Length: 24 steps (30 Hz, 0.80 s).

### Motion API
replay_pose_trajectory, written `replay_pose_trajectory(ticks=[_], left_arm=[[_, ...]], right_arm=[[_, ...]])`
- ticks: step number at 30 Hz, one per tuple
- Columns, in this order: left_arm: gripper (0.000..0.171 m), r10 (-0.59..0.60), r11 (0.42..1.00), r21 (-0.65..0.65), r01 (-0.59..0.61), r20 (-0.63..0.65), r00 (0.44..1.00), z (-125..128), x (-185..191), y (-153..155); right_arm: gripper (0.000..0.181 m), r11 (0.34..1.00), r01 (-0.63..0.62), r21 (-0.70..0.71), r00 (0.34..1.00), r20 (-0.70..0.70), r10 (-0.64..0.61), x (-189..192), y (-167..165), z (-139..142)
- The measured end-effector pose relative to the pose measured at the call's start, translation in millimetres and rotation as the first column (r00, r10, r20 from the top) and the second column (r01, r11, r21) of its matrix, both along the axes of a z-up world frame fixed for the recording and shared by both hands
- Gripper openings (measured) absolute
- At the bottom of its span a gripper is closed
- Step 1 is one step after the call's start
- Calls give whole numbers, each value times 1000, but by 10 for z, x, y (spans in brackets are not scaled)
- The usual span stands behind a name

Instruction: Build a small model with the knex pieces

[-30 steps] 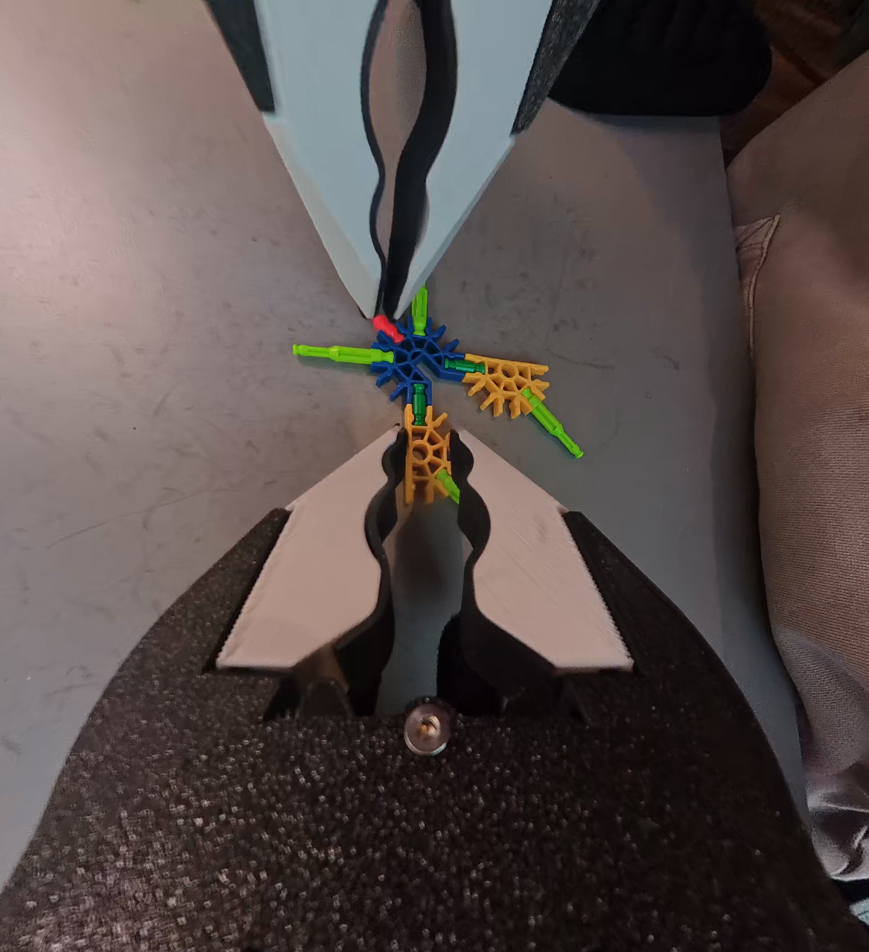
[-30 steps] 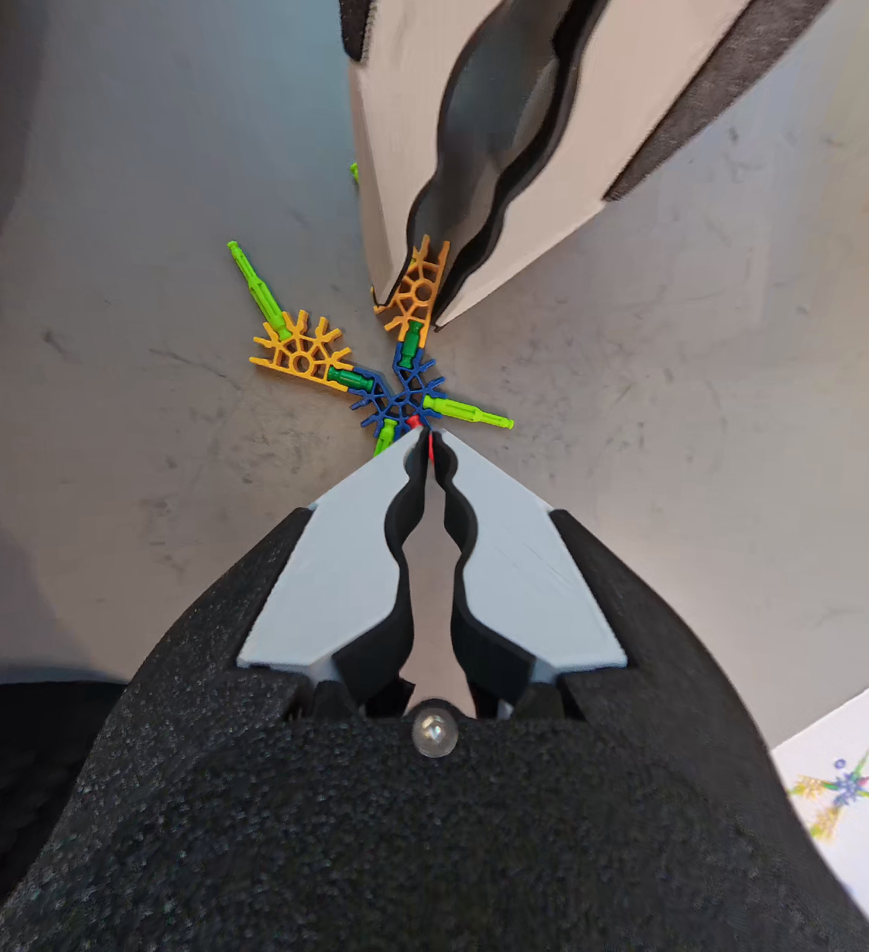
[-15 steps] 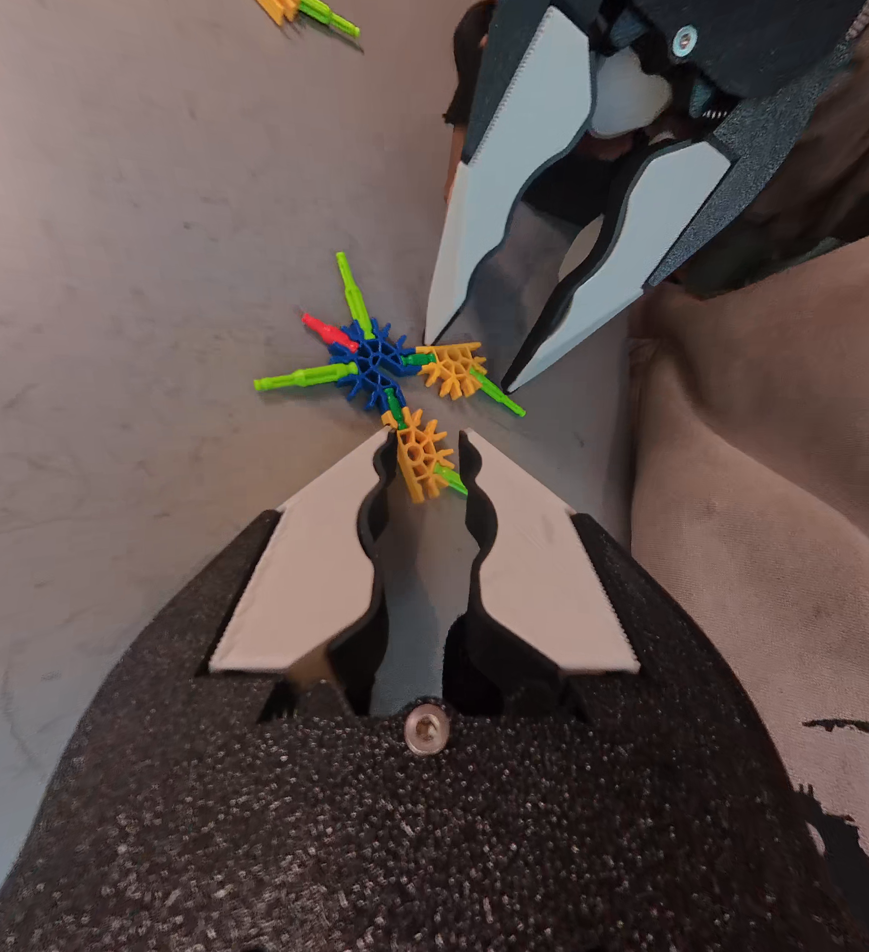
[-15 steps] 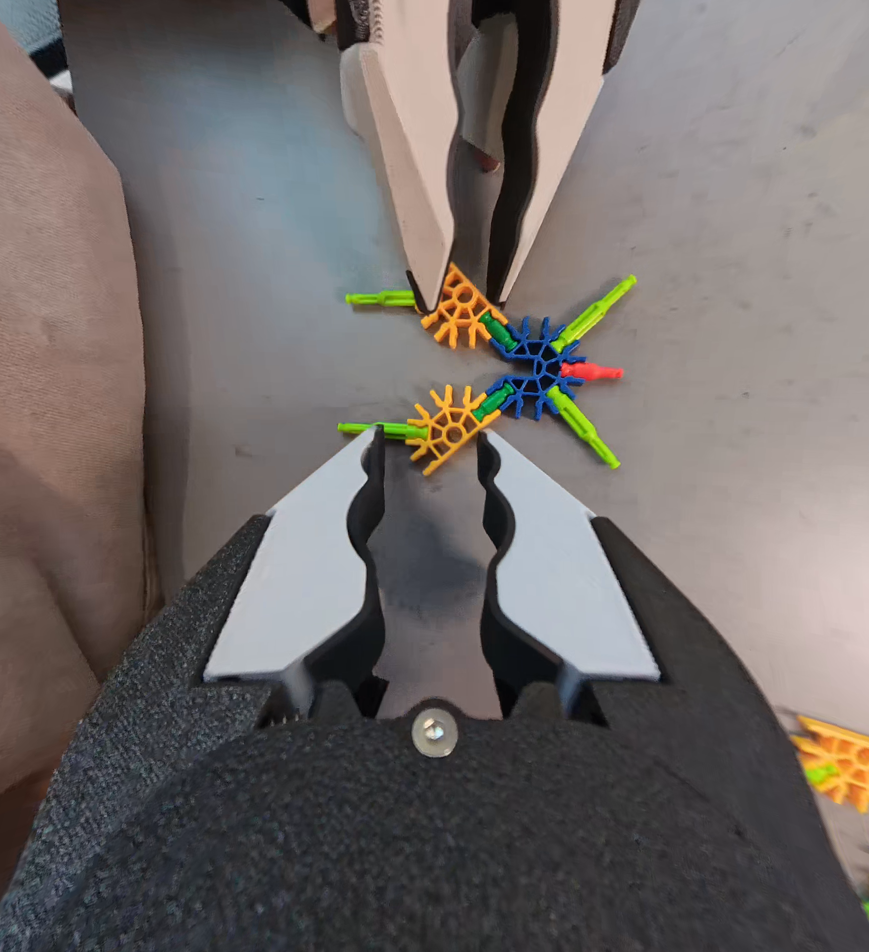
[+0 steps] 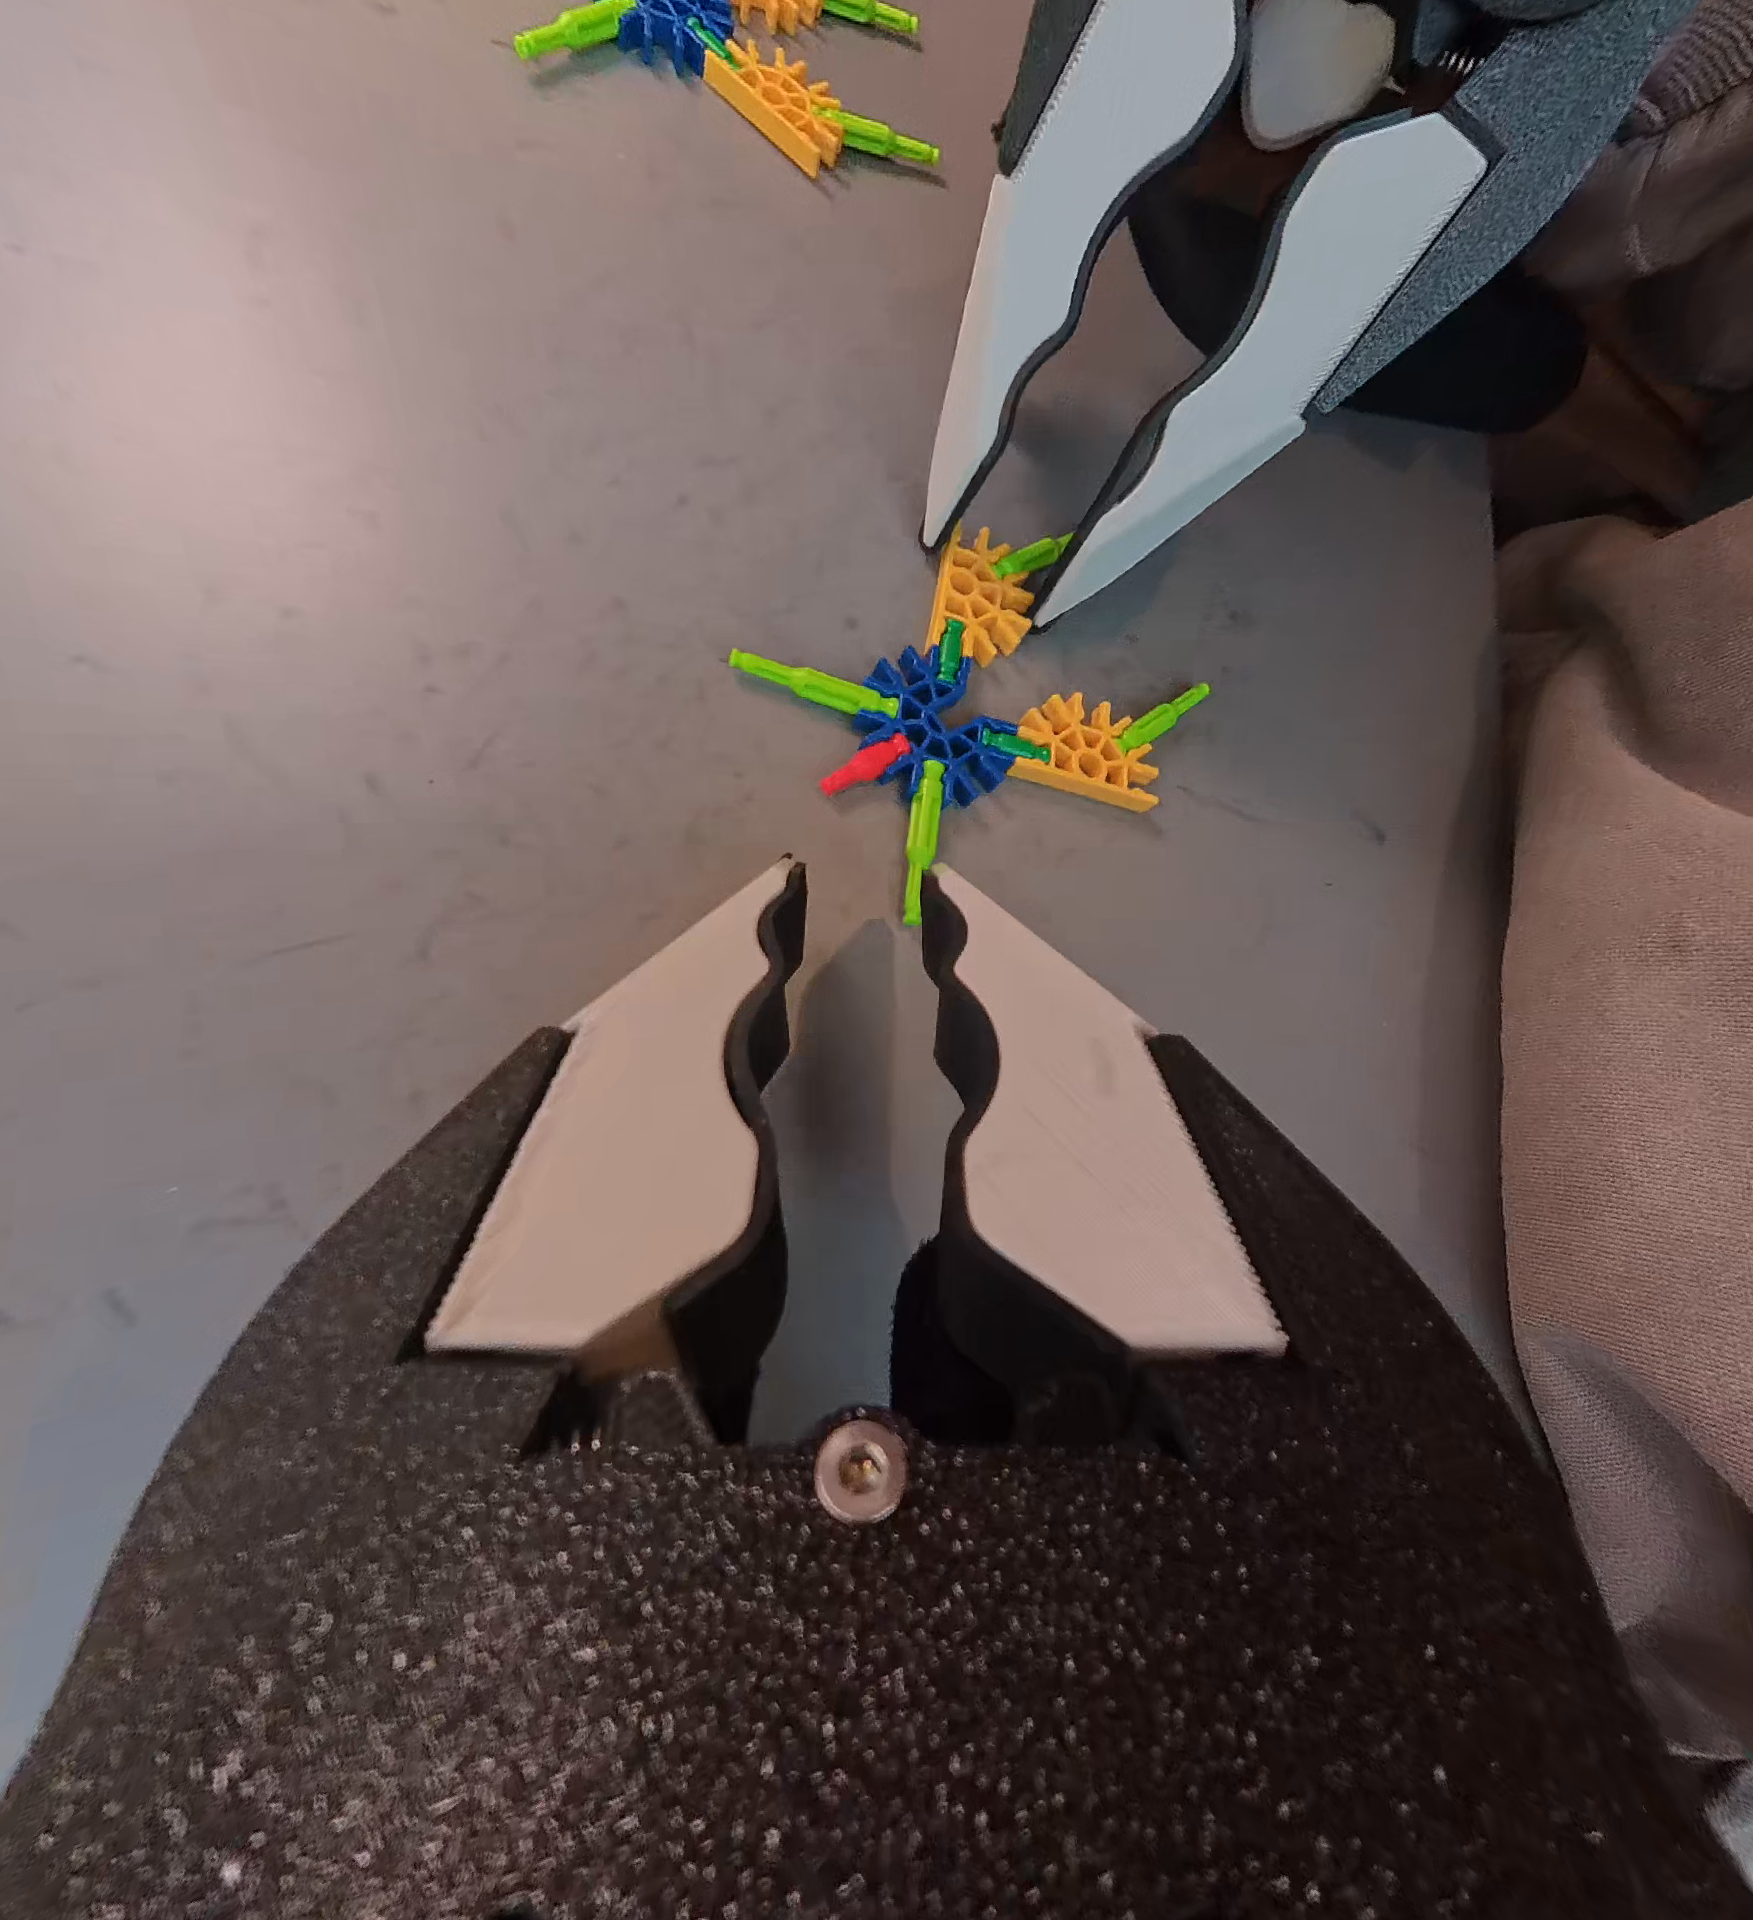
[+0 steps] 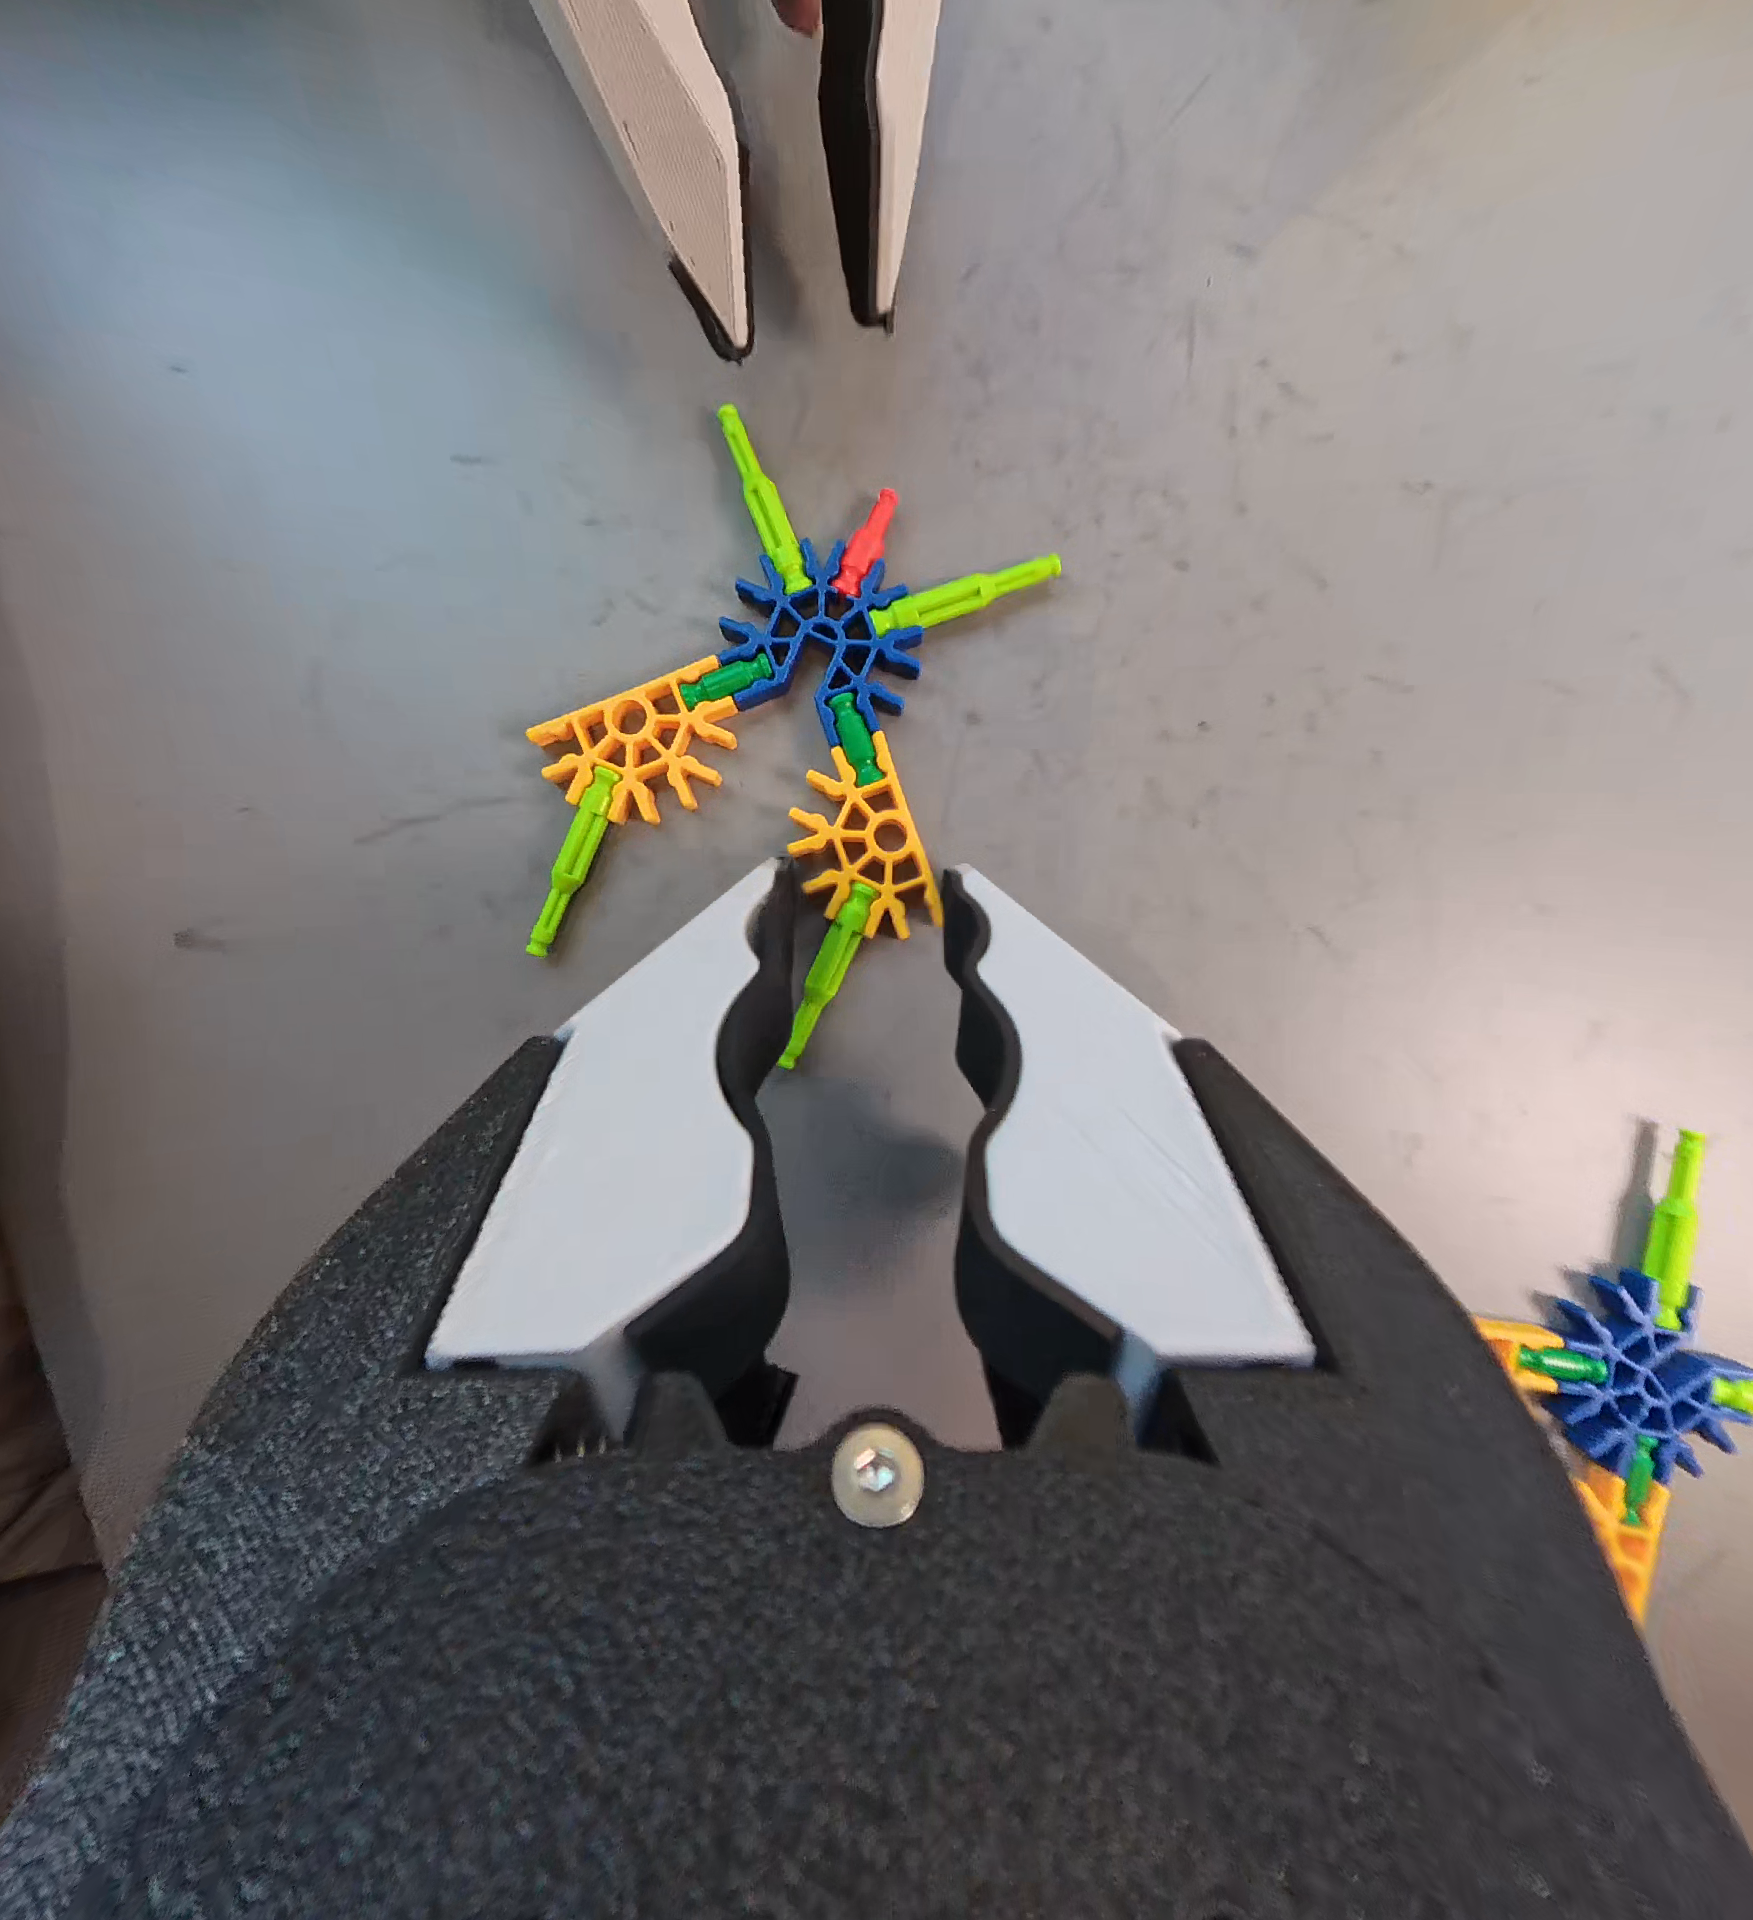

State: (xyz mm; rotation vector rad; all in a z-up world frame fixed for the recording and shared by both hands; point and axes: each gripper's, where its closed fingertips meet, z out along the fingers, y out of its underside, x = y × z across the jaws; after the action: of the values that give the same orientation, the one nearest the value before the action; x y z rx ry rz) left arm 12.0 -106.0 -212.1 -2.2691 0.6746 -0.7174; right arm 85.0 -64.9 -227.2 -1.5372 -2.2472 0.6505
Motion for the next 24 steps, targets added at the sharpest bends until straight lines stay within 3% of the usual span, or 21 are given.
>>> replay_pose_trajectory(ticks=[1,9,13,18,24], left_arm=[[22,-7,1000,3,7,1,1000,1,11,-6],[15,66,994,88,-61,-61,996,-40,-53,161],[15,147,980,148,-136,-66,987,8,-166,276],[15,246,951,208,-228,-62,967,57,-342,407],[17,337,887,317,-337,54,940,391,-454,529]], right_arm=[[23,1000,-3,-25,1000,-12,3,-26,-10,7],[23,999,-45,-6,994,-100,44,-343,337,161],[24,993,-77,92,996,-36,81,-350,628,16],[22,998,-55,30,995,-76,58,-322,714,19],[22,999,-34,-3,983,-179,33,-282,895,214]])
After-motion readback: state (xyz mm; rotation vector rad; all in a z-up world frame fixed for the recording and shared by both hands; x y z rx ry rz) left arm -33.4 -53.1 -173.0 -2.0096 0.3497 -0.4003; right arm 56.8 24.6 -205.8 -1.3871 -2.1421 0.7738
